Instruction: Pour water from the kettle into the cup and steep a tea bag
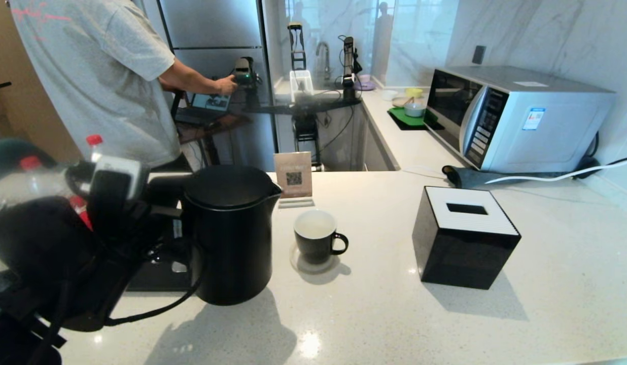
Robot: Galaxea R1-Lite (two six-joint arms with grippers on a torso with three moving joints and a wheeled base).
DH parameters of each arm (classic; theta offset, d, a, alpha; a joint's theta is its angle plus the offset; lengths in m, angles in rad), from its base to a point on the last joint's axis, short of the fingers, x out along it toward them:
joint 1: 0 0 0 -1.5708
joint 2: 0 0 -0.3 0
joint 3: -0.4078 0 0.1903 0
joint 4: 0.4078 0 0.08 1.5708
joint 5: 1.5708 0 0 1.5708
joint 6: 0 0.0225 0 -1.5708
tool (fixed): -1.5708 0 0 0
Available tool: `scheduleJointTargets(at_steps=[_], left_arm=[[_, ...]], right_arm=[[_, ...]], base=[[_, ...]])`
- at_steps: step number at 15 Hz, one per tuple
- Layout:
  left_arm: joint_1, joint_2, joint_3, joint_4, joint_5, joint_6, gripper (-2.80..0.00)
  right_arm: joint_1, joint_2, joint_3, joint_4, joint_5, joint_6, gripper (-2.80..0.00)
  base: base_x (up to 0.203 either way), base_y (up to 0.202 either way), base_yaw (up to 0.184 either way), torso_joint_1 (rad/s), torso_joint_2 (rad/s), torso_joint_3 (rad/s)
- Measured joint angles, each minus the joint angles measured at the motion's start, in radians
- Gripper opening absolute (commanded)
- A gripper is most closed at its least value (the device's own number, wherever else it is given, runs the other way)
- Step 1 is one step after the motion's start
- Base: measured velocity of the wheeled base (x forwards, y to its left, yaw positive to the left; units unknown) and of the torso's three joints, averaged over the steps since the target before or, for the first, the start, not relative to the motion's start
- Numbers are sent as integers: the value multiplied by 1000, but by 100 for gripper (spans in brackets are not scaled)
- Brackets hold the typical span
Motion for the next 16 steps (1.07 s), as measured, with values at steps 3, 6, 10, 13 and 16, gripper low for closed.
scheduleJointTargets(at_steps=[3,6,10,13,16], left_arm=[[-31,0,-41,83,49,6,-280],[-37,-1,-81,163,53,51,-280],[-38,-2,-114,233,67,53,-280],[-38,-3,-130,278,68,77,-280],[-38,-3,-152,321,68,89,-280]], right_arm=[[0,0,0,0,0,0,-280],[0,0,0,0,0,0,-280],[0,0,0,0,0,0,-280],[0,0,0,0,-1,0,-280],[0,0,0,0,0,0,-280]], base=[[0,0,0,0,0,0],[0,0,0,0,0,0],[0,0,0,0,0,0],[0,0,0,0,0,0],[0,0,0,0,0,0]])
